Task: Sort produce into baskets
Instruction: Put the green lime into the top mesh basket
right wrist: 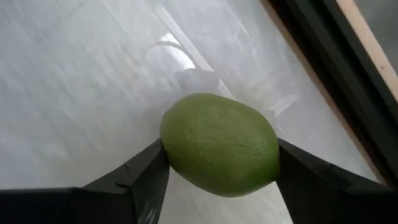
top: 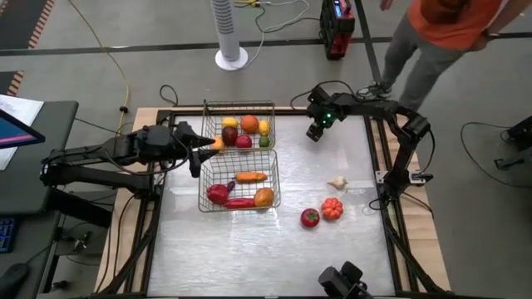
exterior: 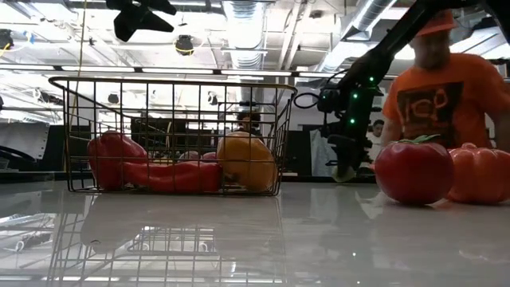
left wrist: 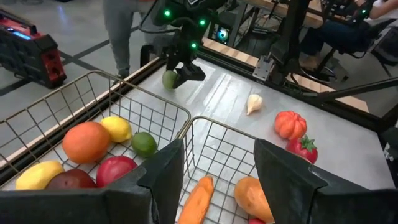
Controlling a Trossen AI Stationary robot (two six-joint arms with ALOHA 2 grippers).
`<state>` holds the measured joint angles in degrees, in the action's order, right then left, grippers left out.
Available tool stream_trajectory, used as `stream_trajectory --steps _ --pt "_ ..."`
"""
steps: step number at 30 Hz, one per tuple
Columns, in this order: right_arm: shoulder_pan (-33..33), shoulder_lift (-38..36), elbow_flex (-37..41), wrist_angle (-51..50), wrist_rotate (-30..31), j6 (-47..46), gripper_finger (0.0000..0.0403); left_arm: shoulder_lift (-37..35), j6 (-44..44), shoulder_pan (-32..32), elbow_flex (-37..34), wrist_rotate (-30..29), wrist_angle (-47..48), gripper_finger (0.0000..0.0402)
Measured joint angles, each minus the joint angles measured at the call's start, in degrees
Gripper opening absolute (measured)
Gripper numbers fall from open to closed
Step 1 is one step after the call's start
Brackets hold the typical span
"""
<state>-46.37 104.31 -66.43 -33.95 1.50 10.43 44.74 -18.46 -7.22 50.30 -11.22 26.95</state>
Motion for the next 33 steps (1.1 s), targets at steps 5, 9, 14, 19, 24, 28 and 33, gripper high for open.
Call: stream_trajectory --steps 5,9,14,19,24,28,33 --pt "1.28 -1.01 -1.42 -3.36 -0.78 -4.66 0.0283 -0.7 -0.78 0.0 0.02 0.04 1.33 0.0183" --pt "3.72 -2.51 -4.4 -7.65 -9.06 -6.35 0.0283 -0.98 -0.9 0.0 0.02 -0.18 1.0 0.0183" --pt "9.17 -6.32 -6.09 -8.6 -15.21 -6.94 0.0282 -0.89 -1.56 0.02 0.02 -1.61 0.07 0.0183" --pt "15.14 -10.42 -6.74 -7.4 -15.81 -10.31 0.0282 -0.89 -4.54 0.02 0.02 -2.15 -1.76 0.0183" --pt "20.42 -12.48 -7.06 6.54 -15.73 -20.48 0.0289 -0.86 -6.49 0.02 0.02 -3.15 -5.04 0.0183" --pt "23.33 -10.27 -7.13 23.09 -15.08 -28.22 0.029 -0.52 -6.96 0.01 0.02 -4.44 -8.19 0.0183" --pt "25.12 -3.9 -10.78 26.28 -12.1 -29.57 0.0293 -0.58 -9.06 0.0 0.04 -3.24 -9.61 0.0183"
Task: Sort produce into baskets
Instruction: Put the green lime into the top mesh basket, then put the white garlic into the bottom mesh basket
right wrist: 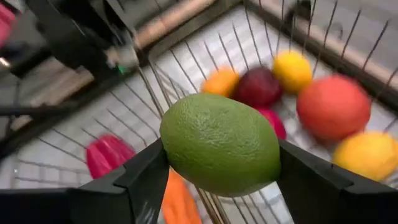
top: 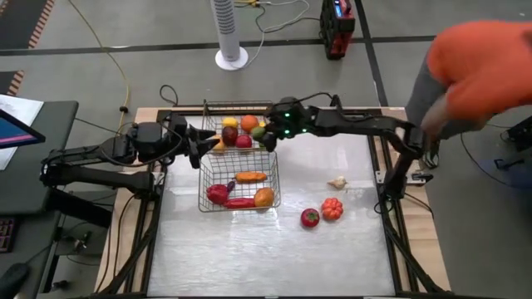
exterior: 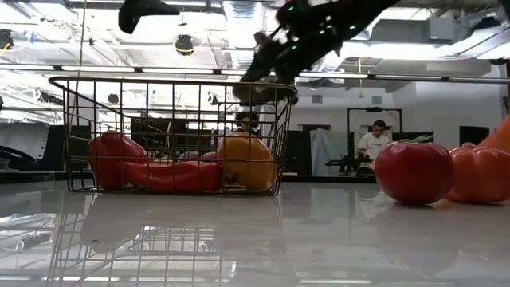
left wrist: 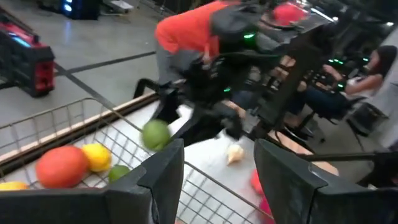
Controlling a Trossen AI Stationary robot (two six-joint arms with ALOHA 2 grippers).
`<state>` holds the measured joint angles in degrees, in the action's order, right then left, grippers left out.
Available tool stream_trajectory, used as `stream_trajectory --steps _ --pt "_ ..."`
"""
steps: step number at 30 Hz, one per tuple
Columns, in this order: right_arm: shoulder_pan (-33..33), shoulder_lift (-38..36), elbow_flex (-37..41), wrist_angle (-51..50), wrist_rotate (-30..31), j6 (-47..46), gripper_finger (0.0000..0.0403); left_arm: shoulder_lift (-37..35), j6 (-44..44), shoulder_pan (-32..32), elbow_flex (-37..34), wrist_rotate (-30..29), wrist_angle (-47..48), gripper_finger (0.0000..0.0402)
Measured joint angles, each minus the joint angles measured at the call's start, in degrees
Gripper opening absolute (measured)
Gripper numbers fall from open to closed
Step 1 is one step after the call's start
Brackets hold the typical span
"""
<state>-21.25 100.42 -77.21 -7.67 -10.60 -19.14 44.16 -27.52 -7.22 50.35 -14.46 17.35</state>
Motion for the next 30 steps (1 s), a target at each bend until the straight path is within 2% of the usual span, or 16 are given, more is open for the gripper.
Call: stream_trajectory --steps 4,10,13,17,20,22,30 --pt "-0.81 4.83 -6.24 -5.9 -3.15 1.3 0.0318 -0.29 -0.04 0.03 0.0 2.86 -0.29 0.0183" --pt "-2.34 8.74 -14.71 -13.18 -5.28 1.69 0.0391 -1.05 1.57 0.02 0.0 5.88 0.15 0.0183" --pt "-3.23 8.55 -17.7 -20.23 -5.36 3.14 0.0387 -1.6 2.27 0.02 0.0 5.95 0.87 0.0183" --pt "-4.05 5.81 -19.9 -36.97 -3.75 6.36 0.037 -2.61 1.68 0.0 0.0 6.16 3.08 0.0183" --pt "-3.64 3.5 -19.37 -49.52 2.32 11.68 0.0364 -3.24 0.88 0.0 0.0 6.15 4.54 0.0183" --pt "-3.03 2.3 -17.39 -54.36 4.9 14.36 0.0363 -3.63 0.4 0.0 0.0 6.11 5.67 0.0183" --pt "0.28 -4.3 -3.41 -64.21 3.2 15.3 0.0361 -4.09 0.27 0.0 0.0 5.35 6.42 0.0183"
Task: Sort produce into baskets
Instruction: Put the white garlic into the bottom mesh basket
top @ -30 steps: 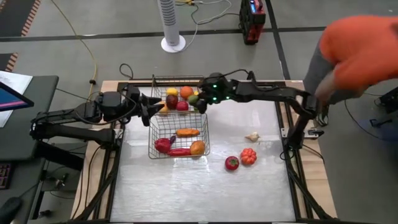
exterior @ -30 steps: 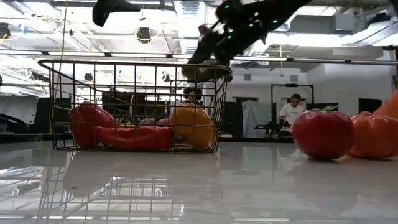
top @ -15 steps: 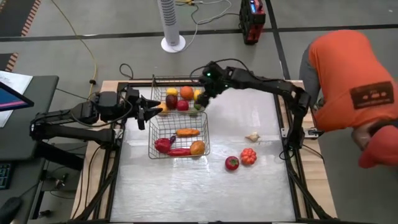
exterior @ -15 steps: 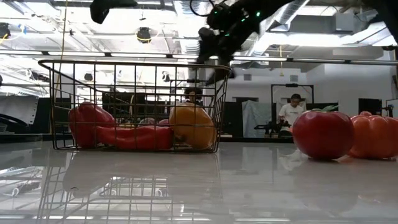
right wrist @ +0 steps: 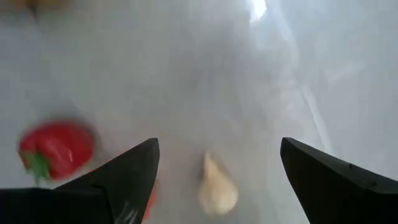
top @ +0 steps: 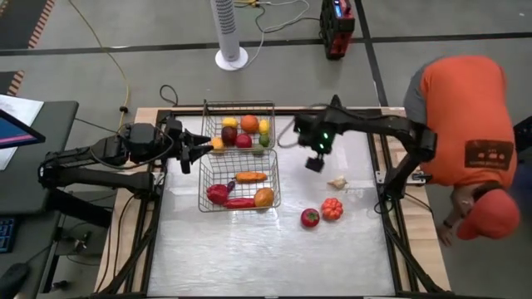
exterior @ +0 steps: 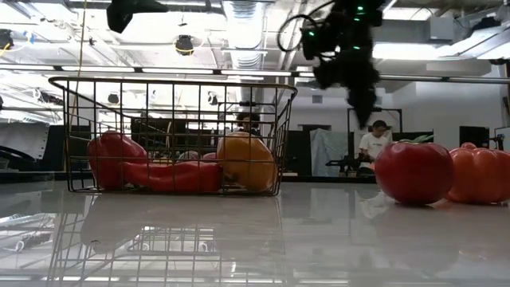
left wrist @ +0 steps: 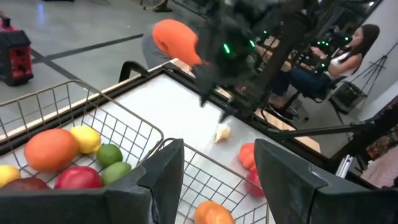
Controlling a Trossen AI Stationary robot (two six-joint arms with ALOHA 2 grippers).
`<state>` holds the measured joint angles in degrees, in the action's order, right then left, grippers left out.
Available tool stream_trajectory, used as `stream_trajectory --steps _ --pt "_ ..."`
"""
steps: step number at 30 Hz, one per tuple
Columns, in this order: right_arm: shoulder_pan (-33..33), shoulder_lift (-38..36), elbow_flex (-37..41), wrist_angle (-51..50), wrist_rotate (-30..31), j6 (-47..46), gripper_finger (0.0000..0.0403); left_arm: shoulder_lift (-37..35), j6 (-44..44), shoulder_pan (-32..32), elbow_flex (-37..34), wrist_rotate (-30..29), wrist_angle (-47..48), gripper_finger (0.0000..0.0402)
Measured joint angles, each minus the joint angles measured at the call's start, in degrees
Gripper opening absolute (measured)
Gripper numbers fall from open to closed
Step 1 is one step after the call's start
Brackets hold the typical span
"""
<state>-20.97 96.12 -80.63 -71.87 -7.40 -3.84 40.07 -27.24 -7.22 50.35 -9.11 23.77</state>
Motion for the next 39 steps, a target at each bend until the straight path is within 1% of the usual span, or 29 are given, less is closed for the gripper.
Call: stream_trajectory --steps 3,8,14,19,28,31,35,39 --pt "2.01 -2.76 6.59 0.21 0.85 -0.85 0.0361 0.0 -0.02 0.0 0.0 -0.63 -0.02 0.0183" --pt "4.11 -7.02 16.26 0.73 5.45 -4.21 0.0361 0.02 -0.01 0.0 0.0 -1.4 -0.04 0.0183" --pt "4.57 -9.86 24.31 2.44 6.22 -6.28 0.0361 0.02 -0.01 0.0 0.0 -3.09 -0.11 0.0183" --pt "5.39 -9.93 28.53 5.42 5.49 -6.4 0.0361 0.02 -0.02 0.0 0.0 -4.55 -0.08 0.0183" --pt "8.41 -9.21 33.33 11.65 4.52 -6.66 0.0357 0.02 0.0 0.0 0.0 -6.78 -0.11 0.0183" --pt "8.63 -7.32 33.45 12.82 4.5 -6.68 0.0338 0.02 0.17 0.02 0.0 -7.46 -0.11 0.0183" --pt "8.59 -4.38 33.4 15.28 4.49 -6.85 0.0293 0.02 0.2 0.01 0.0 -8.32 -0.13 0.0183" --pt "8.57 -2.95 32.53 14.55 4.48 -6.84 0.0251 0.02 0.14 0.02 0.0 -8.13 -0.13 0.0183"
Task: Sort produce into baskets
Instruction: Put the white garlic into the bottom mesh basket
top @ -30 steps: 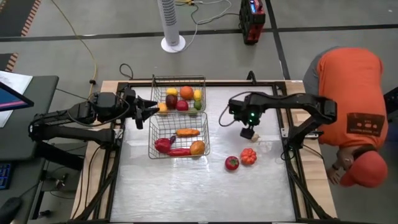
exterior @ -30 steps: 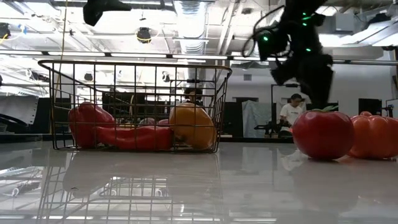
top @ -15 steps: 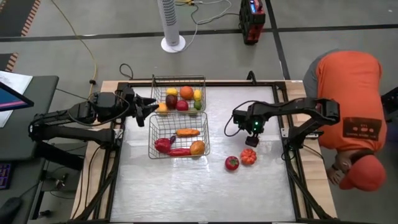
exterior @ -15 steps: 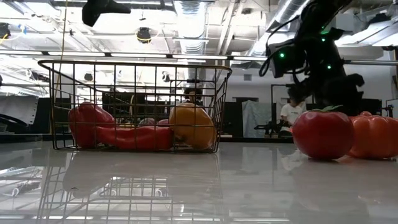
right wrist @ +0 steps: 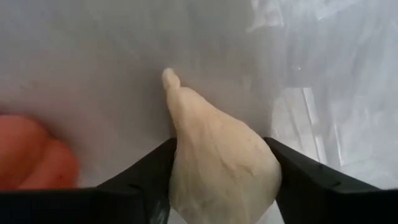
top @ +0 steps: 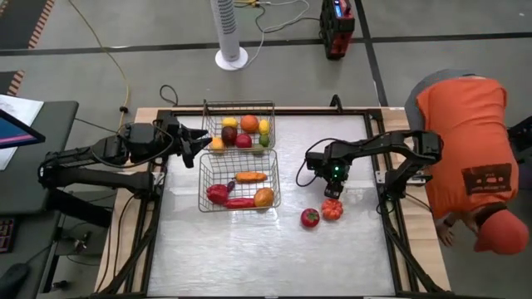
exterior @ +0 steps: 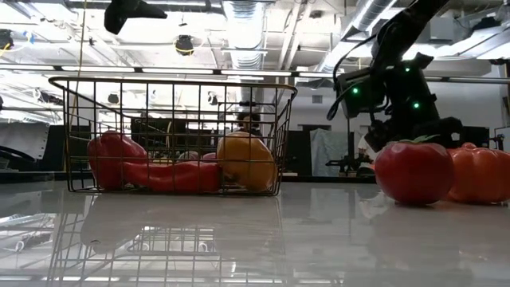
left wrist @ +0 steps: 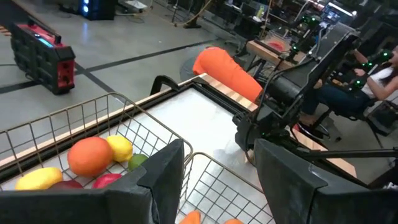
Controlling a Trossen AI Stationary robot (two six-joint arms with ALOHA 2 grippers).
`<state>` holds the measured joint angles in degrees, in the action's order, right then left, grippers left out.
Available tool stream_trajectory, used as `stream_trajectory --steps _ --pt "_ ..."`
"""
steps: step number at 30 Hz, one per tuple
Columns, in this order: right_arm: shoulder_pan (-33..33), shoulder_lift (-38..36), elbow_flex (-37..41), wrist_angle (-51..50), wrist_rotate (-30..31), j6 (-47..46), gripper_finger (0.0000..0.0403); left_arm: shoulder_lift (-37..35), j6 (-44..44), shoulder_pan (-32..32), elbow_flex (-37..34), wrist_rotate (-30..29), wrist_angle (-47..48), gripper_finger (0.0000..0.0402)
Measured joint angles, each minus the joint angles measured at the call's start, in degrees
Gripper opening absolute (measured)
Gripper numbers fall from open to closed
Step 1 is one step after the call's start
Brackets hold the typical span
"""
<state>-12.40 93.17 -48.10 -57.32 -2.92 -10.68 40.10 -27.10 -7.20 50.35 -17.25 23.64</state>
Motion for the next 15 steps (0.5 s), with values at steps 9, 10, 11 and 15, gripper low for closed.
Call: stream_trajectory --steps 9,10,11,15 --pt "-1.75 -5.08 -10.65 -1.73 0.04 -1.64 0.0226 0.0 -2.88 0.0 0.0 -1.09 -0.04 0.0183" --pt "-2.08 -5.84 -12.31 -0.96 0.26 -2.55 0.023 0.02 -3.24 0.0 0.0 -1.59 -0.02 0.0183" --pt "-2.34 -6.59 -13.9 0.15 0.65 -3.39 0.0234 0.02 -3.55 0.0 0.0 -2.19 -0.04 0.0183" --pt "-2.85 -8.52 -19.41 8.24 1.15 -7.94 0.0237 0.11 -3.98 0.0 0.0 -5.81 -0.16 0.0183"
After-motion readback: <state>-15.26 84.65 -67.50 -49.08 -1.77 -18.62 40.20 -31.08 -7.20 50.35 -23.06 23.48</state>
